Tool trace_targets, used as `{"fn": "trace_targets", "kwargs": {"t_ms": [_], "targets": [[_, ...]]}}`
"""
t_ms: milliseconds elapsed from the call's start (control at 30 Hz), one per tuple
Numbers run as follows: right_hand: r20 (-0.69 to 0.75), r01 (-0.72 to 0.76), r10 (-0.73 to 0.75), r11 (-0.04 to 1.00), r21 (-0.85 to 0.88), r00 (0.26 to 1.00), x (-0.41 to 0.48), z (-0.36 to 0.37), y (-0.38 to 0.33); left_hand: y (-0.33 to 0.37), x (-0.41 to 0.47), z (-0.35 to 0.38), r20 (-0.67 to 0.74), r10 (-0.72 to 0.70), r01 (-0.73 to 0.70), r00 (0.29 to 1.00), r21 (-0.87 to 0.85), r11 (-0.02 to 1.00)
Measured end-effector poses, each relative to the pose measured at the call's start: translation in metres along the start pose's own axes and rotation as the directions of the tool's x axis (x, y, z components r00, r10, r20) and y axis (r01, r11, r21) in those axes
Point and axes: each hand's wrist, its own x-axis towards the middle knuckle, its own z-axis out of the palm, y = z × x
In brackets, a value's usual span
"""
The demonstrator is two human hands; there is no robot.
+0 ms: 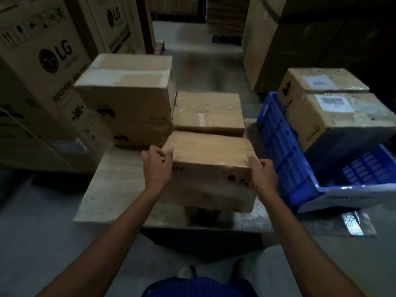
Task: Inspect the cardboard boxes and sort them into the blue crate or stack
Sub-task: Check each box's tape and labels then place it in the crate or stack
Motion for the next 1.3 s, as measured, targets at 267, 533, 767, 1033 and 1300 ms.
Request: {"fn": "trace_targets", "kwargs": {"t_ms": [267, 533, 767, 1033, 1300], "targets": [[-0.109, -0.031, 0.037, 0.998, 0.052, 0.993, -0.035, 0.025, 0.070, -0.077, -0.072, 0.011, 0.088, 0.082, -0.087, 0.993, 0.055, 0.995], [0.347, 0.697, -0.622, 0.499, -0.515, 0.702, -0.061, 0.081, 0.044, -0.059, -0.056, 0.021, 0.396, 0.426, -0.573, 0.814, 0.423, 0.702], [0.586, 0.739, -0.454, 0.343, -0.580, 0.671, -0.058, 0.105, 0.043, -0.065, -0.051, 0.028, 0.601, 0.239, -0.606, 0.763, 0.534, 0.590], [0.603, 0.724, -0.402, 0.381, -0.575, 0.690, -0.036, 0.098, -0.004, -0.041, -0.008, 0.027, 0.569, 0.329, -0.628, 0.753, 0.475, 0.617], [0.701, 0.731, -0.226, 0.324, -0.601, 0.676, -0.013, 0.110, -0.006, -0.050, 0.021, 0.046, 0.606, 0.171, -0.559, 0.777, 0.540, 0.629]]}}
